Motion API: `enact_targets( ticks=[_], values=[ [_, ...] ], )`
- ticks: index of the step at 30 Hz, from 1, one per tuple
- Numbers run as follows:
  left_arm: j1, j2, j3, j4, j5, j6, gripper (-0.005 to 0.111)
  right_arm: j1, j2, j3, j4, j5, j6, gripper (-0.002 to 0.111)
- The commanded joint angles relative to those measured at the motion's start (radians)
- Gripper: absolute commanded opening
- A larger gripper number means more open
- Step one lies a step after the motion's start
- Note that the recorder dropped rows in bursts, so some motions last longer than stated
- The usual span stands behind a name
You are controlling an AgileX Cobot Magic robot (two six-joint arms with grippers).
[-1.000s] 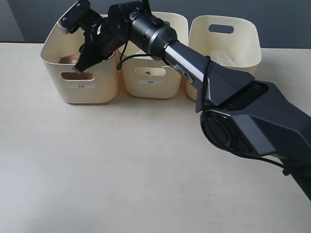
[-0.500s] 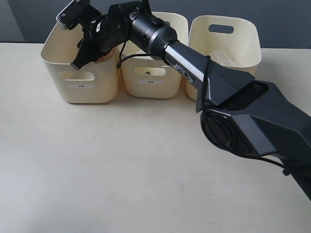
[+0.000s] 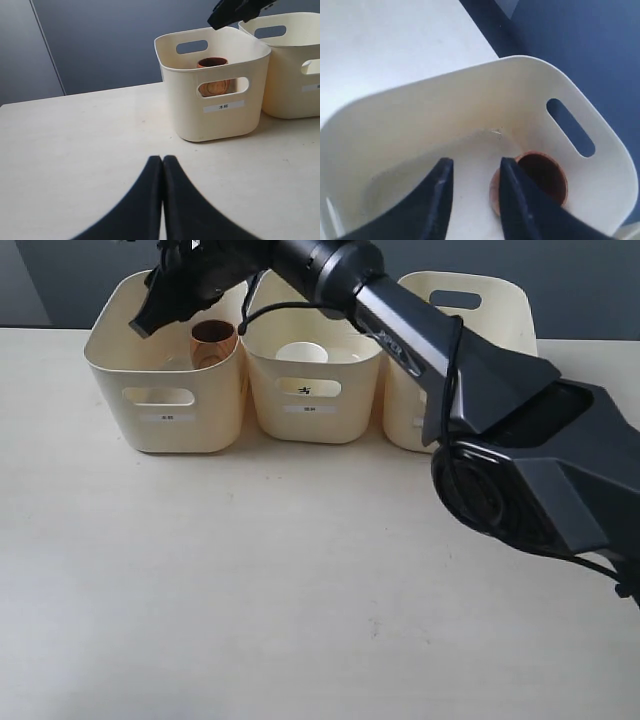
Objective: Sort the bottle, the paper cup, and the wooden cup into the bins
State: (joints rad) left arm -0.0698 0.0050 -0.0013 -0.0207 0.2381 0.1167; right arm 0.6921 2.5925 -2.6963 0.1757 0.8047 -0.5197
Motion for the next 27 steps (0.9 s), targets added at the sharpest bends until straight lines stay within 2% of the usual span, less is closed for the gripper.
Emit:
enact_targets(
  ticks=[1,3,4,15,27],
  values=[
    [-0.004,-0.005,0.001,-0.001,0.0,-0.002,0.0,0.022,-0.059,-0.001,-0.041,0.094,-0.012,0.013],
    [-0.004,-0.005,0.001,-0.001,0.0,-0.002,0.0,0.033,-0.082,-0.001,-0.044,0.141,-0.041,0.001],
    [-0.004,-0.005,0.001,-0.001,0.0,-0.002,0.0,0.042,-0.094,-0.001,-0.044,0.169,-0.048,0.0],
    [-0.004,-0.005,0.001,-0.001,0.0,-0.002,0.0,0.087,-0.271,-0.001,-0.065,0.408,-0.042,-0.001],
    [-0.004,-0.005,0.001,-0.001,0.0,-0.002,0.0,0.169,-0.532,-0.001,-0.106,0.416,0.025,-0.001]
  ],
)
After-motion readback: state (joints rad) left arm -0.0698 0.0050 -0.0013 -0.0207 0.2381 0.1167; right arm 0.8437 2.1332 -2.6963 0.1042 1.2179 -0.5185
